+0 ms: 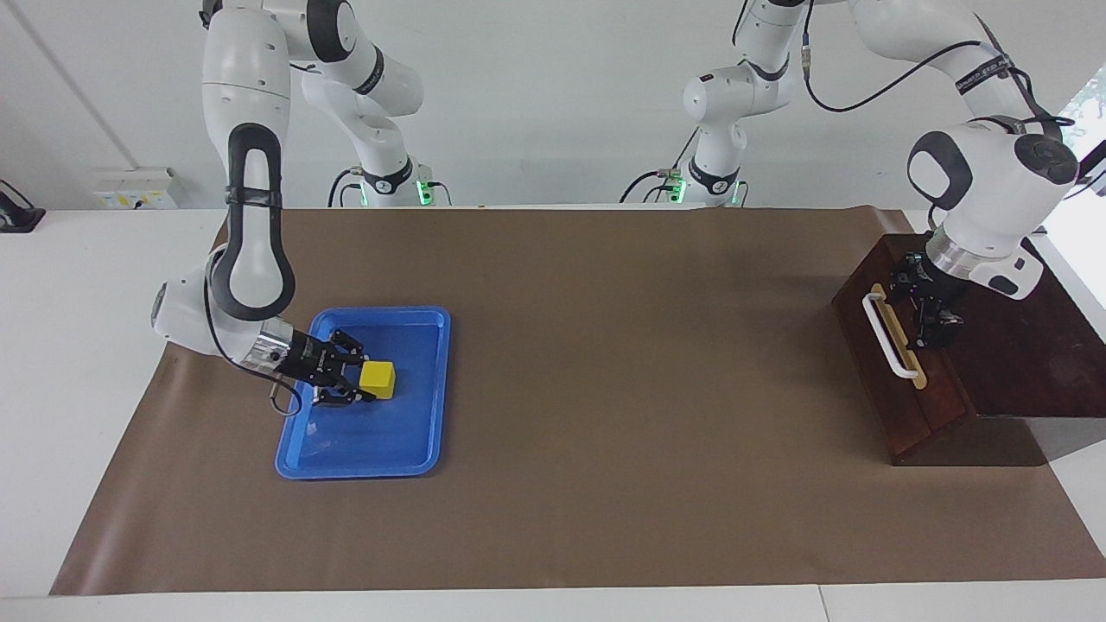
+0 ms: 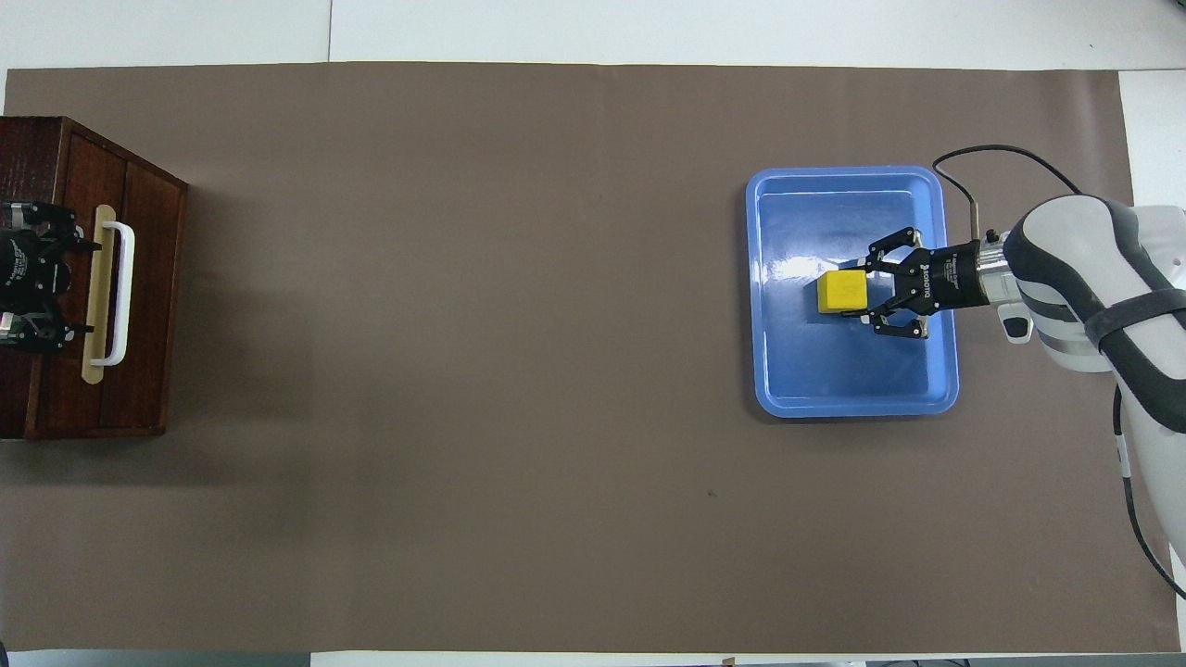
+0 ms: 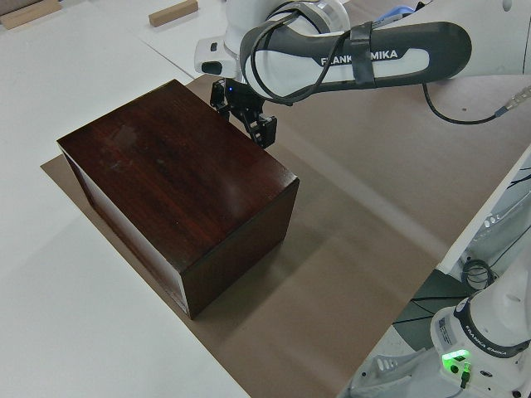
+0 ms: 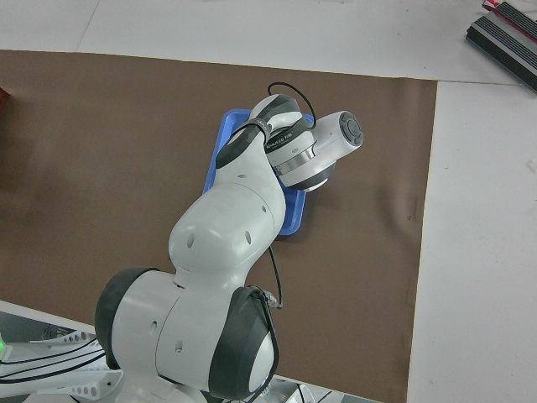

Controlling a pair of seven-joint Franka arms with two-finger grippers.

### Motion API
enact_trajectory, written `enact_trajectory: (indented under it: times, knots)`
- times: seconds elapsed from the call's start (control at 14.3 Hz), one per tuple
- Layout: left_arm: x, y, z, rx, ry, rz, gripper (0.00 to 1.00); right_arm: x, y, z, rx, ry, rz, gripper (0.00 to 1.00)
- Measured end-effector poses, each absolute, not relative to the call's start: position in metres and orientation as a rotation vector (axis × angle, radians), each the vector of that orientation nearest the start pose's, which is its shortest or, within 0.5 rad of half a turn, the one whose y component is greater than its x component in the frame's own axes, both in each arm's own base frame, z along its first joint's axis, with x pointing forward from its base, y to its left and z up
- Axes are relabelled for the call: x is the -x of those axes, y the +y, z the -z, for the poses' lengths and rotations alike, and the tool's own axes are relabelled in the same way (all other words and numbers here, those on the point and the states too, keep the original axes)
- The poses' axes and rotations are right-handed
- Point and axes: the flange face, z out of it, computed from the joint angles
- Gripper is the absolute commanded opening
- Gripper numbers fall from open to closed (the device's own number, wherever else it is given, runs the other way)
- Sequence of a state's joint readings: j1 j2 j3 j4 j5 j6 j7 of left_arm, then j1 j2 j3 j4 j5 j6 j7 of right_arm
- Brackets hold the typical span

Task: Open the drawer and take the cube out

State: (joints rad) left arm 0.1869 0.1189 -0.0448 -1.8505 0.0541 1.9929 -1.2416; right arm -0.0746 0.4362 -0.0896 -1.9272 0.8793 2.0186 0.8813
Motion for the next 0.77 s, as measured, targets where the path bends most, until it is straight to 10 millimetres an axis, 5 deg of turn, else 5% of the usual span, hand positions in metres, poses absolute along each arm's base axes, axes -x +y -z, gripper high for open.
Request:
enact_trajectory:
  times: [0.42,0.77]
  knots:
    - [-0.576,0.077,-0.529,2.752,-1.415,0.006,1.0,-0.594,-0.05,-0.252,1.825,1.743,-0.683,0.0]
    - [-0.552,0.047,-0.579,3.005,-0.768,-0.112,1.0,-0.594,-0.047,-0.256,1.904,1.676,-0.655,0.76]
